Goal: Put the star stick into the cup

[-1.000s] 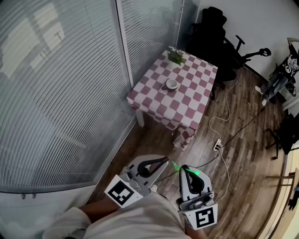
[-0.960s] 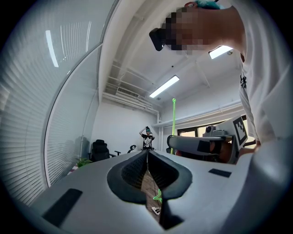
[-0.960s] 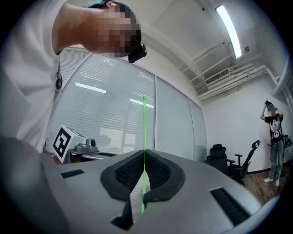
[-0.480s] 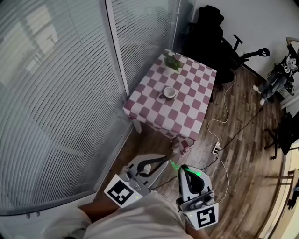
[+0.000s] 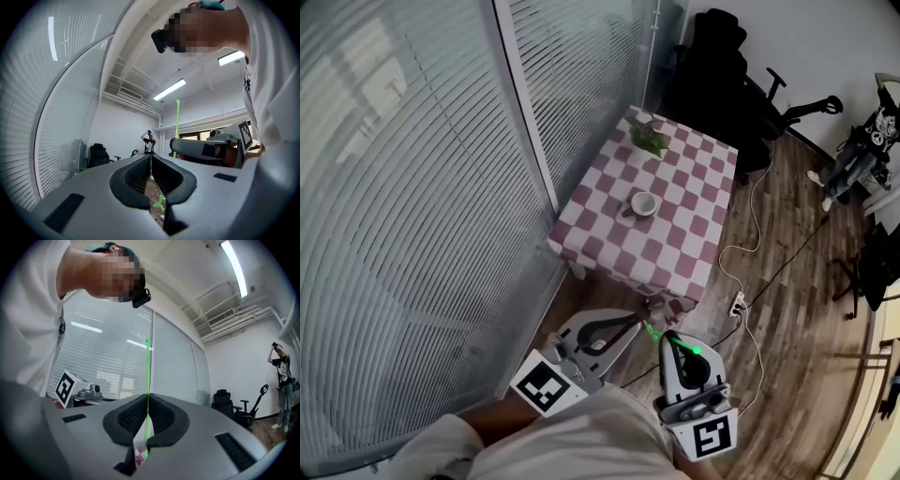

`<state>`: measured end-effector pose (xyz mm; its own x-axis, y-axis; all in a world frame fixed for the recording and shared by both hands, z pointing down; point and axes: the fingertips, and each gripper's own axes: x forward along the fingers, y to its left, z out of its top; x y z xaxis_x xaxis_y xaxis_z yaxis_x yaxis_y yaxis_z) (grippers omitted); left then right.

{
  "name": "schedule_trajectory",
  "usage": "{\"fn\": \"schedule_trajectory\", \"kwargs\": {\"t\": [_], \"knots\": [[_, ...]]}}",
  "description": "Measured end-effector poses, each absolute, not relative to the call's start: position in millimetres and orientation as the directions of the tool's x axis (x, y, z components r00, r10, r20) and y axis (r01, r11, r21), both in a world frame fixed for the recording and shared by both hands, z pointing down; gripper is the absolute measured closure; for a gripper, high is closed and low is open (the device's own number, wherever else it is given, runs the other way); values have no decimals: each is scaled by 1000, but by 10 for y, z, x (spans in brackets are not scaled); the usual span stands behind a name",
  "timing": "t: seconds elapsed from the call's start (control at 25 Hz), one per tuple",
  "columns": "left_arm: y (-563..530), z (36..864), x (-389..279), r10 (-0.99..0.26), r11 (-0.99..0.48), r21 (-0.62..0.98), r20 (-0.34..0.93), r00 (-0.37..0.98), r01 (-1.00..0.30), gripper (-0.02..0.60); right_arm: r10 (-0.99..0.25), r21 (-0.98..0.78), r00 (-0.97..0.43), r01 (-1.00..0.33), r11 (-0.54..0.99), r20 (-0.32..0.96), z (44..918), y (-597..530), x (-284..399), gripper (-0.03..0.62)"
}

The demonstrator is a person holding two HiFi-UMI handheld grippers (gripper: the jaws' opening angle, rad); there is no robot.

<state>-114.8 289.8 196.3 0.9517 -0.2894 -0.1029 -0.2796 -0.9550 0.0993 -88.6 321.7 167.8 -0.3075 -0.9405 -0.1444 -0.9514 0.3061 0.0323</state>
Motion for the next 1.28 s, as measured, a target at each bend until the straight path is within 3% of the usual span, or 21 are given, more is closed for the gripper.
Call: {"fn": "schedule_trajectory", "kwargs": {"t": [1.28], "knots": [[1935, 2108, -1212, -272, -958, 113, -85, 958, -262, 544, -961, 22, -251, -968, 250, -115, 1808, 2238, -826, 562]]}}
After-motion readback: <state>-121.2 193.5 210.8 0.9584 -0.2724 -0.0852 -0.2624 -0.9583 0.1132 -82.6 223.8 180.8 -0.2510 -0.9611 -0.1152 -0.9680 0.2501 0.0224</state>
